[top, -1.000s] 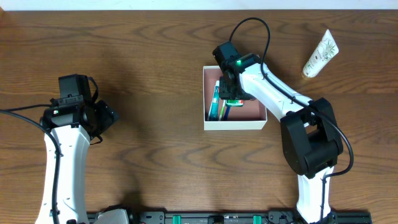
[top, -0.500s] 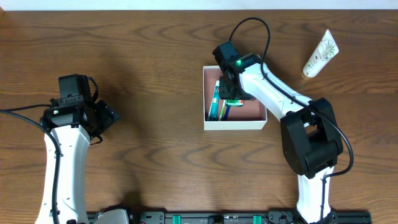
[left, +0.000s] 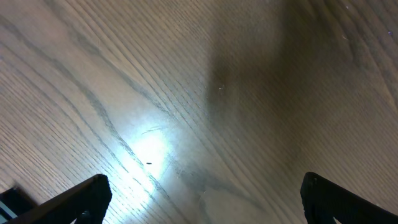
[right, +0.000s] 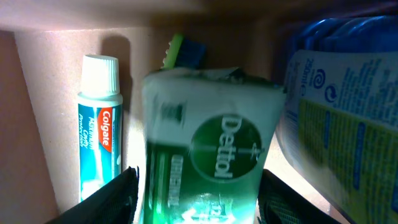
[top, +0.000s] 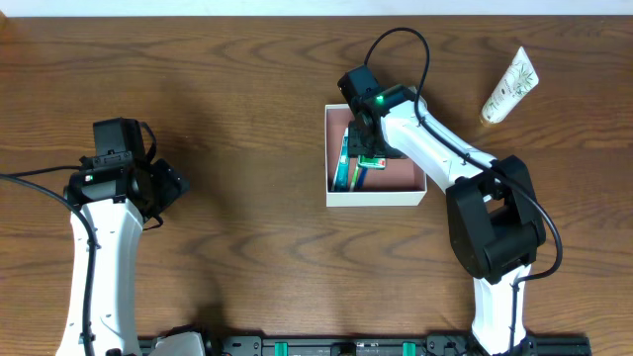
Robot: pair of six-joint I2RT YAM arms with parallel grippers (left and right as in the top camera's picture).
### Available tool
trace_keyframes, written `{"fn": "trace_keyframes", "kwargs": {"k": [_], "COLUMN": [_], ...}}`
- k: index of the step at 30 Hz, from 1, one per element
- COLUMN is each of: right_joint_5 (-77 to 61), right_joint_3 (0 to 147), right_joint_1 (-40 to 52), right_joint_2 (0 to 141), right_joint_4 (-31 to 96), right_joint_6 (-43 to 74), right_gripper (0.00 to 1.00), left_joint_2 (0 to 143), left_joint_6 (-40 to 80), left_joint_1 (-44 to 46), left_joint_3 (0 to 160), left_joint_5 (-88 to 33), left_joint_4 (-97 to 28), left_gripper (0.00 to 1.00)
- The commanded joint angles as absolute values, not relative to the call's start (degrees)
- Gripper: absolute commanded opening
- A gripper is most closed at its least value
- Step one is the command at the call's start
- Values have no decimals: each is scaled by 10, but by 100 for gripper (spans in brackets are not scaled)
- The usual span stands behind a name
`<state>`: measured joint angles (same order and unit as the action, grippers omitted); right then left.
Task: Pack container
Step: 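Lower the soap bar into the box beside the toothbrush and release, then move the right gripper to the white Pantene tube and grasp it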
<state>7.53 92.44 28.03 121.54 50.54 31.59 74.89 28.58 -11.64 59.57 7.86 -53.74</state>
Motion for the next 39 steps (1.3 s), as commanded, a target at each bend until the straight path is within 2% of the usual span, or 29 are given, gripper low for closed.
{"fn": "trace_keyframes", "kwargs": {"k": [1,11,21,25,31,36,39], "right_joint_5": [92,92,92,94,194,199,175], "right_joint_3": [924,980,1101,1127,1131,1126,1101], "right_joint_1": [281,281,281,272,203,99,40], "right_joint_2": [1217,1181,1076,1014,927,918,927], "right_joint_4": [505,537,605,608,644,704,698], "right_joint_6": [312,286,227,178,166,161,104], "right_gripper": [60,60,62,70,73,75,76], "left_joint_2": [751,751,751,751,751,751,751], "left_joint_6": [293,293,293,293,293,293,293], "left_joint_1": [-120,-120,-120,-120,-120,-120,-120], "left_joint_3": [596,596,596,596,596,596,596], "left_joint_5": [81,81,81,81,81,81,81], "left_joint_4": [-539,-539,-539,-539,-539,-539,-539], "left_gripper": [98,98,98,98,98,98,98]}}
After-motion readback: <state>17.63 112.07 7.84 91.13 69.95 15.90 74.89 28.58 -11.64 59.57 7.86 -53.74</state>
